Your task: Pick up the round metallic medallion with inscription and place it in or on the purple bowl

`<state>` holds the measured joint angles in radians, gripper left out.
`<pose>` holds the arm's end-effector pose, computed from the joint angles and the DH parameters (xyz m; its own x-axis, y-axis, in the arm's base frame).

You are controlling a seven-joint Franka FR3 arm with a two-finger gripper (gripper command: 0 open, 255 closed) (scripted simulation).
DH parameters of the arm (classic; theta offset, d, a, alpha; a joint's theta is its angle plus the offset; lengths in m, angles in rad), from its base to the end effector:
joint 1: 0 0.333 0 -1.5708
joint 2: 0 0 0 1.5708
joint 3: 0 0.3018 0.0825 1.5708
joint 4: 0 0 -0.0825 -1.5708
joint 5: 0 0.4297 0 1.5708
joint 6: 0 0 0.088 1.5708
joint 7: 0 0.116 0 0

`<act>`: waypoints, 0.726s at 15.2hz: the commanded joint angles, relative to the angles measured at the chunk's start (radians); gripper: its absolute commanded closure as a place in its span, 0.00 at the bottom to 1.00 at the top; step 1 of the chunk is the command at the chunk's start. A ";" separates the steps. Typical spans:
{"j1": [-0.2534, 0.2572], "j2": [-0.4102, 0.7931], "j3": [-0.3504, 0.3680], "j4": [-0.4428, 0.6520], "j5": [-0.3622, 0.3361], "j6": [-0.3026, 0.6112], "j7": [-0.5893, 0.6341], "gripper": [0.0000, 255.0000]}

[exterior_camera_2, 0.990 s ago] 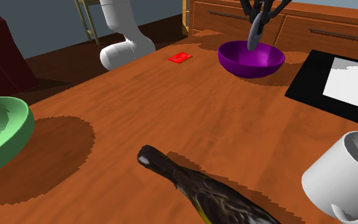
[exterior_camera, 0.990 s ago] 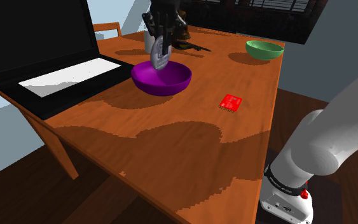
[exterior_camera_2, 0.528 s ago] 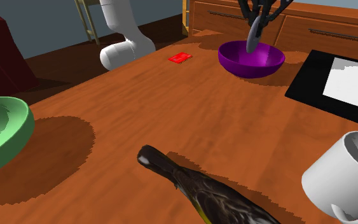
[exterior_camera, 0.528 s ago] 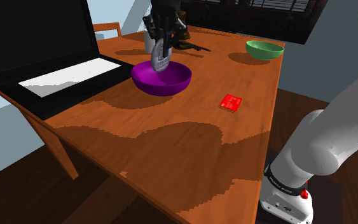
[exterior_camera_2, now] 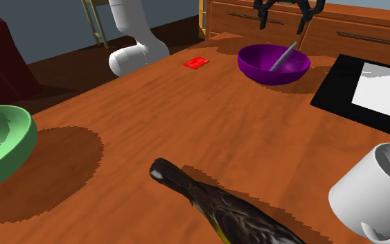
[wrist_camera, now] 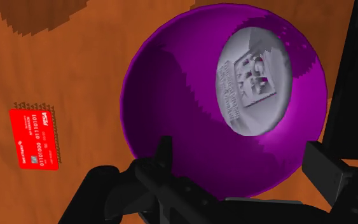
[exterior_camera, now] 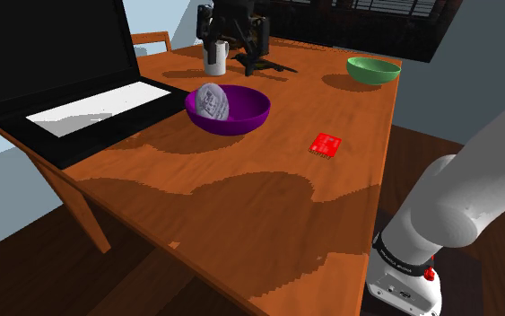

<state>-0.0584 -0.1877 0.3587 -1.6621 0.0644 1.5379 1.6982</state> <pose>0.5117 0.1851 0.6509 0.1719 -0.9851 -0.0052 -0.9839 -0.1714 -0.0514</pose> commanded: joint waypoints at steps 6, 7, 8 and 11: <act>-0.001 0.046 0.005 0.165 -0.015 -0.121 0.011 0.00; -0.001 0.046 0.005 0.165 -0.015 -0.121 0.011 0.00; -0.001 0.046 0.005 0.165 -0.015 -0.121 0.011 0.00; -0.001 0.046 0.005 0.164 -0.015 -0.121 0.011 0.00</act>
